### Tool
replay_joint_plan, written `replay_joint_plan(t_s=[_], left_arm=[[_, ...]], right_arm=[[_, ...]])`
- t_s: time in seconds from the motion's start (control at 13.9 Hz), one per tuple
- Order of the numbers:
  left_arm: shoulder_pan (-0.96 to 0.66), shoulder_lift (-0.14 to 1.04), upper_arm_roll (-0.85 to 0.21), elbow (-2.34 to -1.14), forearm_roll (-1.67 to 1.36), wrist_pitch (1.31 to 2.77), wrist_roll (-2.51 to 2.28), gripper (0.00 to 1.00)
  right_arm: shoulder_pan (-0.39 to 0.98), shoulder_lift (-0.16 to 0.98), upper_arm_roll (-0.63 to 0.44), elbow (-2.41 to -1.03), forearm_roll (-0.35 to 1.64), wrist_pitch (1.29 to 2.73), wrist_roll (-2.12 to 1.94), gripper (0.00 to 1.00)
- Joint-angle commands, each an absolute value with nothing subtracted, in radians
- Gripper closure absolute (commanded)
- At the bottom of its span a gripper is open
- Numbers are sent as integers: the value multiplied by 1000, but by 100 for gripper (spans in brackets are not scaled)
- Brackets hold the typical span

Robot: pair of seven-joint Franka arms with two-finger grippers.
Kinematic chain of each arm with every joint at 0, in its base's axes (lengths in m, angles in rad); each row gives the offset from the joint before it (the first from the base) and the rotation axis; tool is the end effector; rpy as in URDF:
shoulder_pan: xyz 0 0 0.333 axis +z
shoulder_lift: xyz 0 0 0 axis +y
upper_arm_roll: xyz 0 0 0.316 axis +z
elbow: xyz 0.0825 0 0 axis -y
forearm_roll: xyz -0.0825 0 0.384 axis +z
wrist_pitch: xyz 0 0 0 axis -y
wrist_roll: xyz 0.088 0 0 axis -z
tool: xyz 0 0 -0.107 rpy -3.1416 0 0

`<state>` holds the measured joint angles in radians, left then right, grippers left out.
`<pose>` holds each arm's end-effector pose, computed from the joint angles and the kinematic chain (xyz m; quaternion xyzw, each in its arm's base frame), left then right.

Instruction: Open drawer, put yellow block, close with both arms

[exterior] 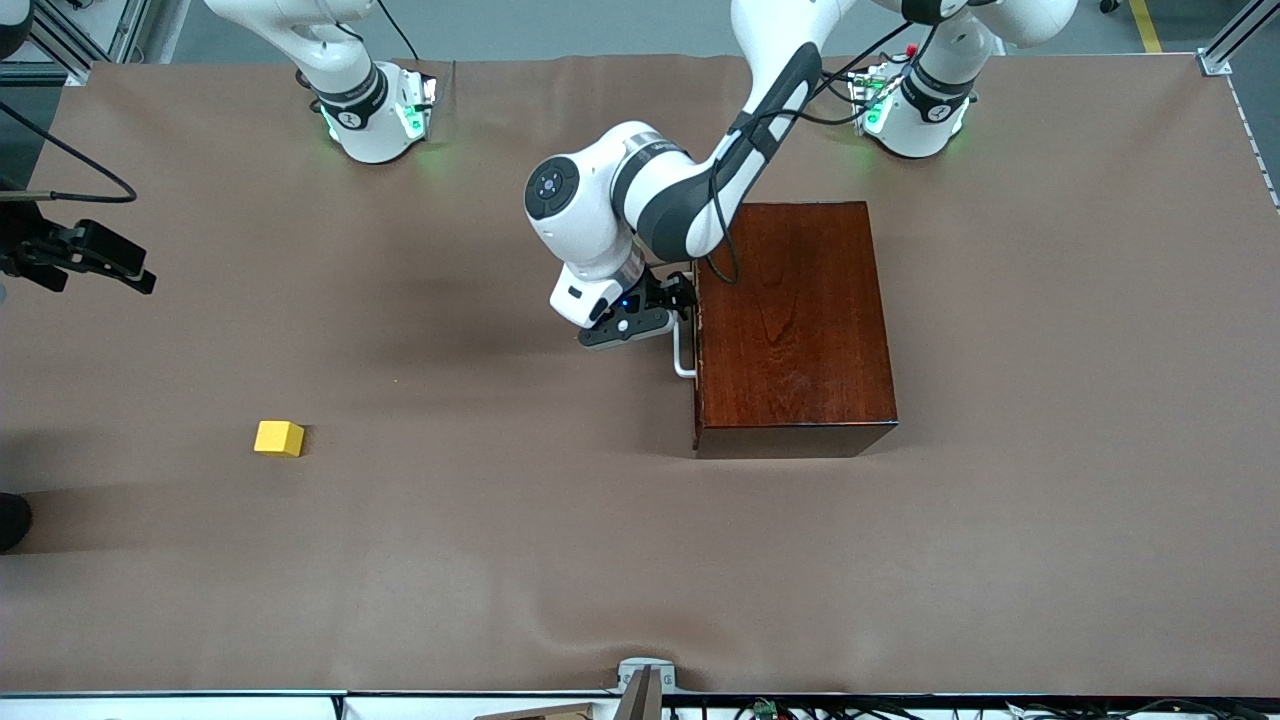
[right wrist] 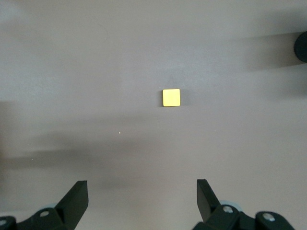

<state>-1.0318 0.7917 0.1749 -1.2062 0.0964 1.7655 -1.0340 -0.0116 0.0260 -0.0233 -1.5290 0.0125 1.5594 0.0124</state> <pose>0.4582 -0.5658 0.2953 -0.9863 -0.0545 -0.0251 0.1536 0.5615 -0.0181 0.6287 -0.9997 0.0236 -0.0023 0.0059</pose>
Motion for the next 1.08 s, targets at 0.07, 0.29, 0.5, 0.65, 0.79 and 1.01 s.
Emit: replay_joint_plan(t_s=[0.07, 0.29, 0.5, 0.65, 0.79, 1.01], left_arm=[[-1043, 825, 186, -1175, 127, 1749, -1048, 0], [-1043, 839, 186, -1170, 127, 1766, -1048, 0], [-1043, 838, 183, -1169, 124, 1792, -1051, 0], [-1043, 836, 183, -1166, 123, 1802, -1052, 0], [-1042, 836, 183, -1166, 121, 1819, -1068, 0], [-1043, 836, 179, -1166, 120, 1867, -1100, 0]], right_arm=[[-14, 14, -17, -1537, 2, 1560, 23, 0], [-14, 14, -17, -1537, 2, 1560, 23, 0], [-14, 14, -17, -1537, 2, 1560, 23, 0], [-14, 14, -17, -1537, 2, 1560, 23, 0], [-14, 14, -17, -1537, 2, 1560, 23, 0], [-14, 14, -17, -1537, 2, 1560, 23, 0]])
